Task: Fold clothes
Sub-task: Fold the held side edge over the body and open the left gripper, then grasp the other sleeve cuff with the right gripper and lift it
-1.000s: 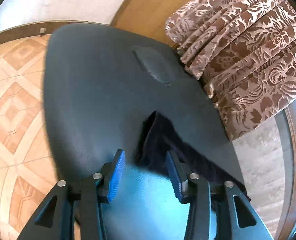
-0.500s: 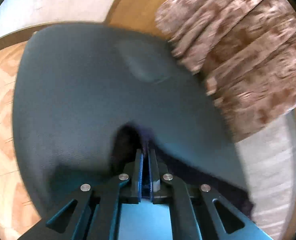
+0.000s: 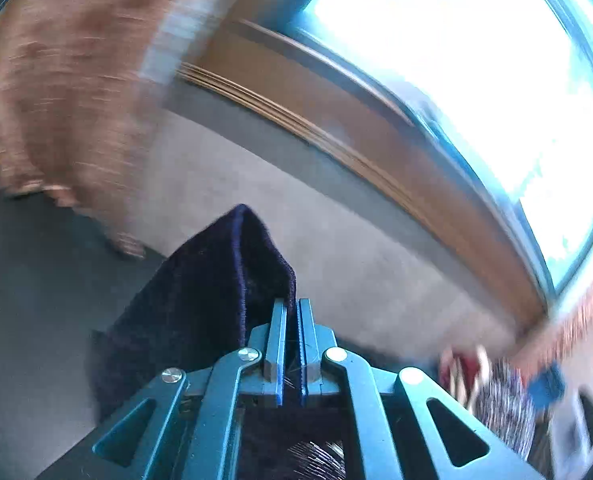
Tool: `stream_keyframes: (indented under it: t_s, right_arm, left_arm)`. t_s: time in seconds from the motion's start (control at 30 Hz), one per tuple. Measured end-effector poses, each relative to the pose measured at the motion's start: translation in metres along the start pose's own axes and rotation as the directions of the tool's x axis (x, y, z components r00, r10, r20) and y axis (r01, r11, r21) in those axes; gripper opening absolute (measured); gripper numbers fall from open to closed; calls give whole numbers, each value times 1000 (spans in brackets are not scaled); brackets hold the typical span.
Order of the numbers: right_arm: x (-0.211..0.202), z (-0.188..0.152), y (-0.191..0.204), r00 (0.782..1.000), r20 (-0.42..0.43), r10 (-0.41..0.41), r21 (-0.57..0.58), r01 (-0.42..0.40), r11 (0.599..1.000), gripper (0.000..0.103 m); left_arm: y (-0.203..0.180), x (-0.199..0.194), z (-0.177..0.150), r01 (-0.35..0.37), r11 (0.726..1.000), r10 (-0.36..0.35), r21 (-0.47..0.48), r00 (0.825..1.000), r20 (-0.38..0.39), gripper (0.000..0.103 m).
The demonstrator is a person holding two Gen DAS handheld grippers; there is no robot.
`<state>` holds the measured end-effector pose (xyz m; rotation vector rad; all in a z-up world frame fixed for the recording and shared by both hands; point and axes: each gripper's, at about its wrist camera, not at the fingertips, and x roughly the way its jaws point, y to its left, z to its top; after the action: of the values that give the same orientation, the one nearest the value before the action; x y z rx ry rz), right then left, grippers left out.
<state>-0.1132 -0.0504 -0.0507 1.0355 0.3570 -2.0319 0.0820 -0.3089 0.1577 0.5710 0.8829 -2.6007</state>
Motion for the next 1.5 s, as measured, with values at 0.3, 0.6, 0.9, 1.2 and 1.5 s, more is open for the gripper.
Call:
stream_keyframes:
  t_s: [0.3, 0.6, 0.9, 1.2, 1.5]
  right_arm:
    - [-1, -2, -7, 999, 19, 50, 38, -51, 998, 103]
    - [-11, -1, -14, 993, 42, 107, 83, -110, 990, 99]
    - [10, 39, 1, 991, 44, 125, 99, -129, 987, 62]
    - [45, 87, 22, 993, 26, 116, 86, -118, 989, 55]
    - [35, 106, 52, 992, -57, 110, -74, -114, 991, 5]
  left_arm:
    - [-89, 128, -139, 84, 976, -12, 201, 943, -333, 25]
    - [-7, 52, -162, -29, 998, 43, 60, 968, -248, 33]
    - [48, 37, -193, -120, 993, 116, 1, 959, -260, 33]
    - [61, 38, -195, -65, 996, 47, -68, 970, -237, 33]
    - [70, 31, -183, 7, 983, -49, -183, 974, -222, 35]
